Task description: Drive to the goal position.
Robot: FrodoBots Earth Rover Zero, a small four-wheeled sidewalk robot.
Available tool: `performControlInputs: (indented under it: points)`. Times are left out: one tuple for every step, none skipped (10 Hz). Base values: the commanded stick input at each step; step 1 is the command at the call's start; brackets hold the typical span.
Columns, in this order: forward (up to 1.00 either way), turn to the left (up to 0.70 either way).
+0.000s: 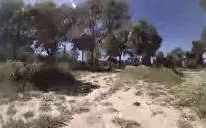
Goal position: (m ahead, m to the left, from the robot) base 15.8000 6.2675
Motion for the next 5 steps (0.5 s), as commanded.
performControlInputs:
  points:
    - [0.85,0.00]
    - [0.85,0.00]
    - [0.85,0.00]
    - [0.85,0.00]
    - [0.85,0.00]
